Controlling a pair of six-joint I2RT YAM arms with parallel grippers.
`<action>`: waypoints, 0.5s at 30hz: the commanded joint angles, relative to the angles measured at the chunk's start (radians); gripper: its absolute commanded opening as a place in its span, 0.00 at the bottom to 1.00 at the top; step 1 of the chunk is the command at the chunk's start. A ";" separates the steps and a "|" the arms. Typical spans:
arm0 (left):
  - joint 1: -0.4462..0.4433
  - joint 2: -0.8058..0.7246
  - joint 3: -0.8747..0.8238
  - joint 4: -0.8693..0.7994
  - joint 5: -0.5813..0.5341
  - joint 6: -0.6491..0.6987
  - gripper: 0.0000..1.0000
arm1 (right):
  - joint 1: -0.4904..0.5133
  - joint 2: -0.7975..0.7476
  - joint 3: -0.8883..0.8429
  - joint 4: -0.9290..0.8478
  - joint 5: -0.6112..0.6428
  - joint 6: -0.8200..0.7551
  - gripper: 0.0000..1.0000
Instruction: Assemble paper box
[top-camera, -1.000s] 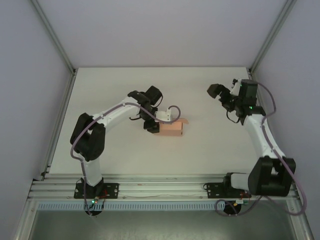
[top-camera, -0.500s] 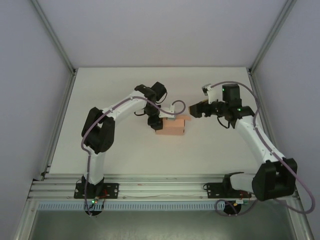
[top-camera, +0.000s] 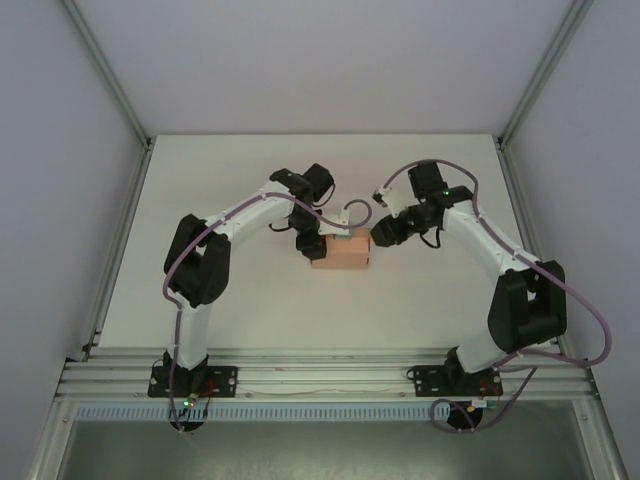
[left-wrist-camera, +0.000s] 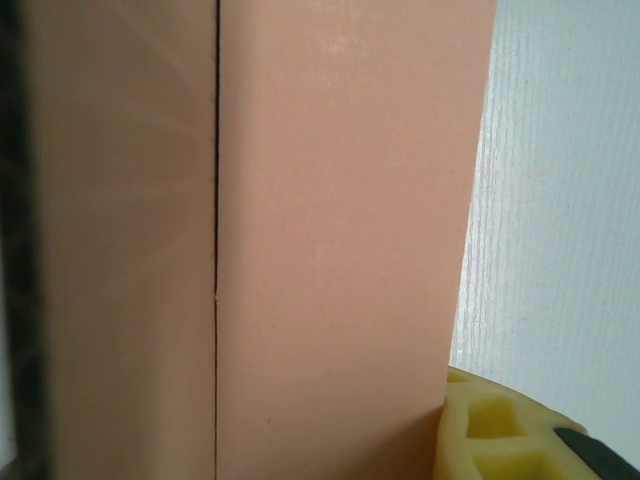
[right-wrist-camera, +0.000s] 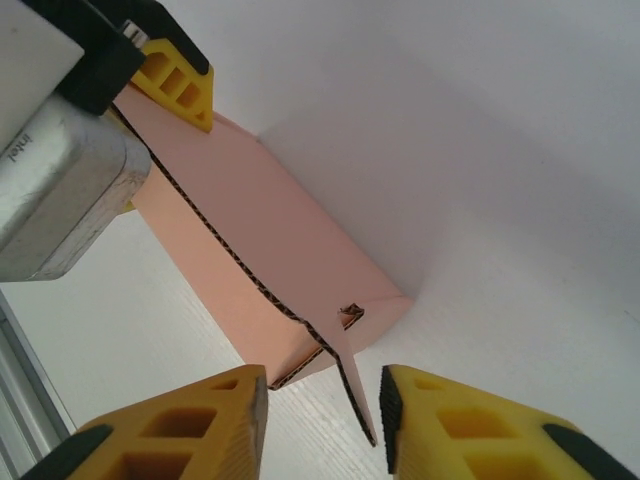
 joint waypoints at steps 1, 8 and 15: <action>0.010 0.032 0.013 -0.009 -0.041 0.000 0.29 | 0.011 -0.012 0.016 -0.020 0.025 -0.021 0.33; 0.009 0.033 0.025 -0.008 -0.038 -0.014 0.29 | 0.018 -0.014 0.011 0.024 0.029 -0.011 0.30; 0.008 0.027 0.019 -0.004 -0.038 -0.020 0.29 | 0.019 -0.007 0.008 0.064 0.011 -0.002 0.25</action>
